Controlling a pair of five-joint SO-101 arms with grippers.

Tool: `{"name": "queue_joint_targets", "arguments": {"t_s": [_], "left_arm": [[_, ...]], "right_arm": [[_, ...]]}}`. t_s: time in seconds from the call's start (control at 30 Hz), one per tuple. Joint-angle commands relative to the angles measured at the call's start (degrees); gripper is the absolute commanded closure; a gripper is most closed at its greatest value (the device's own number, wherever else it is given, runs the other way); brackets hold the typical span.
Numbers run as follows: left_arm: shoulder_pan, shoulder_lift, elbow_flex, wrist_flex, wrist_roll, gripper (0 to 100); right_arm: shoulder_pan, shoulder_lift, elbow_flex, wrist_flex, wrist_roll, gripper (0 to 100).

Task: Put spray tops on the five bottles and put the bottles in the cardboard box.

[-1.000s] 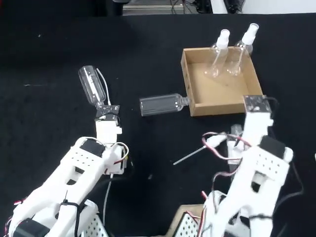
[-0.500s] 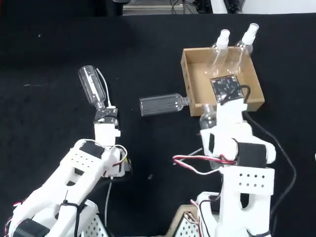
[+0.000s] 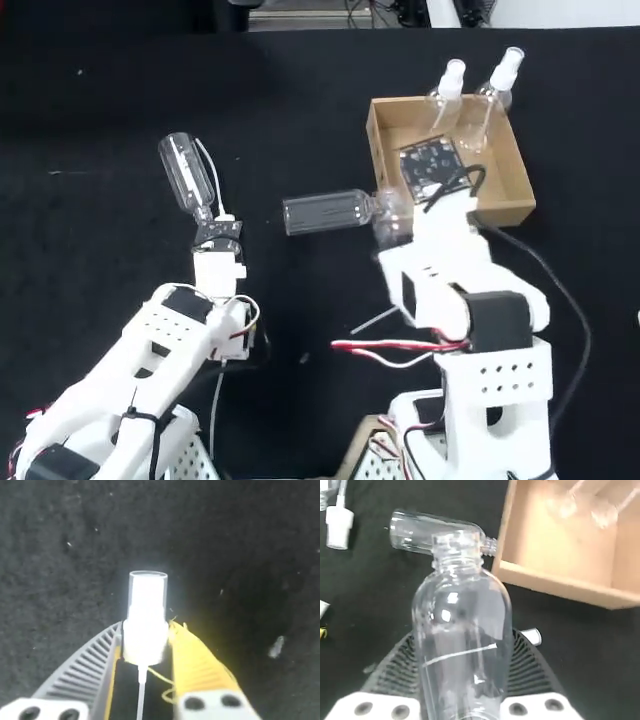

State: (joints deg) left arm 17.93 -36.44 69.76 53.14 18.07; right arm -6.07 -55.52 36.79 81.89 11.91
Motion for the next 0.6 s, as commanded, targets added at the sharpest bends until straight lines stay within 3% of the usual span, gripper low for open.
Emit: {"name": "queue_joint_targets", "arguments": {"t_s": [0.0,0.3,0.57], "left_arm": [[-0.22,-0.53,-2.59,1.41,-0.62,96],[-1.36,-0.53,-30.11,23.47,-0.62,96],[-10.33,-0.53,-54.73,26.46,-0.53,97]], "right_arm": [[-2.46,-1.45,-3.3,-3.52,-0.44,98.8],[-9.14,-15.34,7.25,-17.05,-3.16,98.8],[-11.69,-25.8,26.33,-37.01,-6.59,98.8]]}}
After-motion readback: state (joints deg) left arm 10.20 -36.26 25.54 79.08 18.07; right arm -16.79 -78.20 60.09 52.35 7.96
